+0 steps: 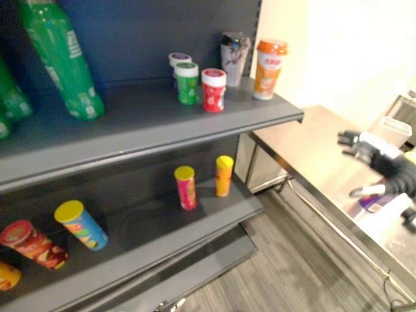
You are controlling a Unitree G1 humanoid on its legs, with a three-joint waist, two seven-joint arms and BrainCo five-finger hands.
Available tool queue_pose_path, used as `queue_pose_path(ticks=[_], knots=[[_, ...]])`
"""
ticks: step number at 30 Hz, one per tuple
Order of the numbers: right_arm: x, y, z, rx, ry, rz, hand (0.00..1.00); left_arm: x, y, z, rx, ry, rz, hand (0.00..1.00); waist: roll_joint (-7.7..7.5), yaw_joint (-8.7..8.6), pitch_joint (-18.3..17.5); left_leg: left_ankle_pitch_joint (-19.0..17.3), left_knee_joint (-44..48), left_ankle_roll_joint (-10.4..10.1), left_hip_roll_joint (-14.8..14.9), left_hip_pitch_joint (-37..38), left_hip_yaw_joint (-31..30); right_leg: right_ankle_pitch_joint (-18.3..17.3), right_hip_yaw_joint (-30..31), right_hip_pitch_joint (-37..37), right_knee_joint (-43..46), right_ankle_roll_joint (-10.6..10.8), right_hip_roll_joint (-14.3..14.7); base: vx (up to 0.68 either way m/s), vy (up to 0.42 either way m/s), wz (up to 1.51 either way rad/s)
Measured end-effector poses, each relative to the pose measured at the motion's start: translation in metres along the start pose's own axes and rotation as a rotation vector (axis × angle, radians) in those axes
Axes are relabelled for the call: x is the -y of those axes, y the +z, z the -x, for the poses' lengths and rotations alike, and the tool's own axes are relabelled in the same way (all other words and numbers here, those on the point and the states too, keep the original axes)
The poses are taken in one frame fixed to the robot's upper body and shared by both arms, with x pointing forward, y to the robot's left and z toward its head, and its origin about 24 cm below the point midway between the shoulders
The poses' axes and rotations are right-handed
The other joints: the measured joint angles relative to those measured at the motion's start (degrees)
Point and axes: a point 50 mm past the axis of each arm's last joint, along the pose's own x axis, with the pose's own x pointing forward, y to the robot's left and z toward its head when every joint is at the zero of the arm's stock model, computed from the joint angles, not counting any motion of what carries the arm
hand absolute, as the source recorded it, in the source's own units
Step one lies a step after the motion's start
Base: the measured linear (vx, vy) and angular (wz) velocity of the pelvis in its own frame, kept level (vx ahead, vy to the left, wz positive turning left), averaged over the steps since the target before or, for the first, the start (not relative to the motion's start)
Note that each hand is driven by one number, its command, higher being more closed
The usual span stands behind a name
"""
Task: Put the gum and the chips on the shelf.
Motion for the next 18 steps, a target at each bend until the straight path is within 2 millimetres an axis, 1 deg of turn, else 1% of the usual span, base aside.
queue_pose_path(ticks=[2,4,5,6,7,8,10,13,16,18], knots=[[-0.013,-0.016,0.01,-0.036,-0.015,-0.085,0.0,-0.002,-0.004,0.001,-0.008,0.006,0.006,0.0,-0.19,-0.57,-0.11,-0.11,0.0,-0.02,-0.04,0.26,0.3,-0.11,0.29,-0.01,0.2,-0.03,-0.01,0.01,0.0,-0.16],[-0.036,-0.039,0.025,-0.096,-0.036,-0.202,0.0,-0.004,-0.005,0.002,-0.011,0.015,0.019,0.0,-0.25,-0.75,-0.12,-0.42,0.0,-0.01,-0.03,0.9,1.33,-0.12,1.27,-0.09,0.63,-0.04,0.05,0.01,0.006,-0.2],[-0.041,-0.043,0.028,-0.107,-0.048,-0.224,0.0,-0.004,-0.006,0.002,-0.013,0.015,0.02,0.0,-0.32,-0.88,-0.09,-0.46,0.0,-0.02,-0.06,0.92,1.37,-0.16,1.33,-0.17,0.84,-0.08,0.03,-0.01,0.007,-0.1],[-0.051,-0.049,0.031,-0.108,-0.073,-0.273,0.0,-0.004,-0.007,0.002,-0.015,0.019,0.027,0.0,-0.36,-1.13,-0.06,-0.48,0.0,-0.03,-0.12,0.89,1.42,-0.26,1.42,-0.48,1.28,-0.11,-0.07,-0.01,0.005,-0.05],[-0.06,-0.054,0.031,-0.1,-0.104,-0.303,0.0,-0.004,-0.007,0.003,-0.015,0.021,0.032,0.0,-0.34,-1.21,-0.07,-0.47,-0.01,-0.04,-0.15,0.79,1.52,-0.25,1.69,-0.83,1.55,-0.12,-0.13,-0.01,0.004,-0.06],[-0.065,-0.057,0.03,-0.095,-0.125,-0.322,0.0,-0.005,-0.007,0.003,-0.015,0.023,0.036,0.0,-0.32,-1.17,-0.08,-0.47,-0.01,-0.04,-0.16,0.76,1.53,-0.25,1.88,-1.03,1.8,-0.12,-0.14,-0.02,0.004,-0.06],[-0.084,-0.067,0.027,-0.093,-0.24,-0.379,0.0,-0.005,-0.007,0.003,-0.017,0.031,0.045,0.0,-0.39,-1.03,-0.04,-0.47,0.0,-0.05,-0.36,0.82,1.48,-0.25,2.13,-1.17,2.23,-0.14,-0.31,-0.01,0.003,-0.02],[-0.1,-0.077,0.027,-0.138,-0.401,-0.392,0.0,-0.005,-0.008,0.003,-0.021,0.04,0.044,0.0,-0.25,-0.77,0.18,-0.48,0.0,-0.03,-0.8,0.82,1.38,-0.24,2.29,-1.24,2.54,-0.15,-0.7,0.0,0.0,0.0],[-0.109,-0.081,0.029,-0.169,-0.474,-0.393,0.0,-0.004,-0.007,0.002,-0.02,0.046,0.023,0.0,-0.33,-0.52,0.35,-0.66,0.03,0.26,-1.26,0.3,1.46,-0.43,2.64,-2.3,3.51,-0.44,-1.04,0.0,0.005,-0.01],[-0.113,-0.082,0.032,-0.202,-0.52,-0.358,0.0,-0.004,-0.003,0.001,-0.011,0.048,-0.004,0.0,-0.56,-0.54,1.04,-0.64,0.08,0.29,-1.7,-0.15,2.07,-0.4,3.37,-3.46,4.16,-0.48,-1.35,0.0,0.015,-0.11]])
